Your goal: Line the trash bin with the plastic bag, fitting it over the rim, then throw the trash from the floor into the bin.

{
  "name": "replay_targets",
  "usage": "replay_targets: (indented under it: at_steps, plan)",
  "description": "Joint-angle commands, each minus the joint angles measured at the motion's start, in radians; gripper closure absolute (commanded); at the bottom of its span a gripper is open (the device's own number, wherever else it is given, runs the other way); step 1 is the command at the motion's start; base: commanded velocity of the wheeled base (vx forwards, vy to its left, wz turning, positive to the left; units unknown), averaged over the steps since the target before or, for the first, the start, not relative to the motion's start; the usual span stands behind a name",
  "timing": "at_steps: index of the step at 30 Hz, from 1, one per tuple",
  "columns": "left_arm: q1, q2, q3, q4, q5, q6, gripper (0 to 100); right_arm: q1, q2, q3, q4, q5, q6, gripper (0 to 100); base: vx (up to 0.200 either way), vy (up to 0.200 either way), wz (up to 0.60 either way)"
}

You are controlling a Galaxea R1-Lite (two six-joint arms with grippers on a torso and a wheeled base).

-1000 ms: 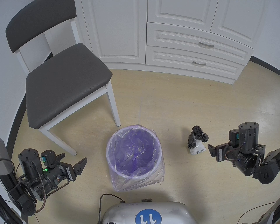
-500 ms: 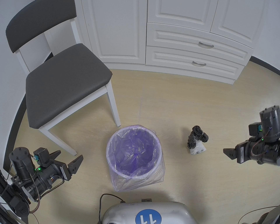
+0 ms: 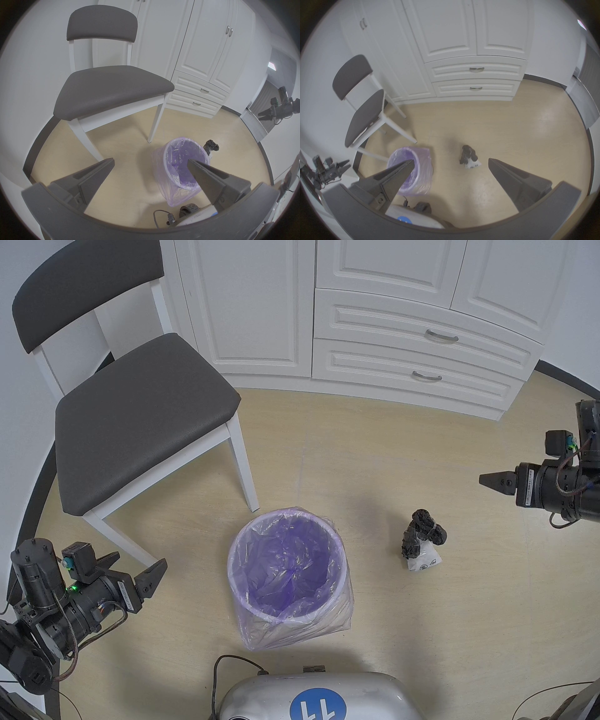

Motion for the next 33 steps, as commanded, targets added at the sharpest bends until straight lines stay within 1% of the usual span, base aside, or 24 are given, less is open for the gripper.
replay_targets:
  at_steps: [1,2,4,6,9,12,16,19,20,21,22,24,26,27,28,31,33]
  plan:
    - [0.013,-0.18,-0.08,0.148,-0.001,0.0,0,-0.111,0.112,-0.022,-0.043,0.08,0.005,0,0.0,0.0,0.0]
    - [0.016,-0.234,-0.1,0.214,-0.002,-0.006,0,-0.125,0.127,-0.025,-0.043,0.114,0.005,0,0.0,0.0,0.0]
    - [0.016,-0.295,-0.129,0.298,-0.004,-0.012,0,-0.138,0.156,-0.028,-0.044,0.145,0.005,0,0.0,0.0,0.0]
    - [0.016,-0.341,-0.143,0.335,-0.004,-0.021,0,-0.144,0.185,-0.028,-0.044,0.151,0.005,0,0.0,0.0,0.0]
    - [0.016,-0.378,-0.166,0.349,-0.004,-0.023,0,-0.147,0.233,-0.029,-0.052,0.149,0.0,0,0.0,0.0,0.0]
    - [0.016,-0.421,-0.172,0.355,-0.004,-0.023,0,-0.148,0.302,-0.025,-0.119,0.149,-0.003,0,0.0,0.0,0.0]
    - [0.015,-0.425,-0.184,0.378,-0.001,-0.018,0,-0.164,0.379,-0.02,-0.192,0.149,-0.004,0,0.0,0.0,0.0]
    - [0.018,-0.418,-0.226,0.475,0.001,-0.02,0,-0.187,0.48,-0.029,-0.265,0.151,-0.004,0,0.0,0.0,0.0]
    - [0.018,-0.418,-0.226,0.475,0.001,-0.02,0,-0.187,0.48,-0.029,-0.265,0.151,-0.004,0,0.0,0.0,0.0]
    - [0.018,-0.415,-0.238,0.512,0.002,-0.02,0,-0.191,0.518,-0.031,-0.297,0.151,-0.003,0,0.0,0.0,0.0]
    - [0.018,-0.415,-0.253,0.558,0.002,-0.02,0,-0.2,0.576,-0.032,-0.36,0.151,-0.003,0,0.0,0.0,0.0]
    - [0.018,-0.415,-0.261,0.587,0.005,-0.02,0,-0.208,0.638,-0.032,-0.432,0.152,-0.003,0,0.0,0.0,0.0]
    - [0.018,-0.413,-0.262,0.591,0.007,-0.02,0,-0.216,0.701,-0.037,-0.505,0.152,-0.001,0,0.0,0.0,0.0]
    - [0.018,-0.413,-0.261,0.591,0.01,-0.02,0,-0.216,0.71,-0.038,-0.514,0.152,-0.001,0,0.0,0.0,0.0]
    - [0.016,-0.41,-0.261,0.591,0.01,-0.018,0,-0.22,0.765,-0.052,-0.566,0.154,0.0,0,0.0,0.0,0.0]
    - [0.018,-0.409,-0.261,0.593,0.01,-0.018,0,-0.222,0.823,-0.074,-0.623,0.154,0.008,0,0.0,0.0,0.0]
    - [0.016,-0.402,-0.261,0.591,0.01,-0.017,0,-0.222,0.885,-0.092,-0.692,0.154,0.013,0,0.0,0.0,0.0]
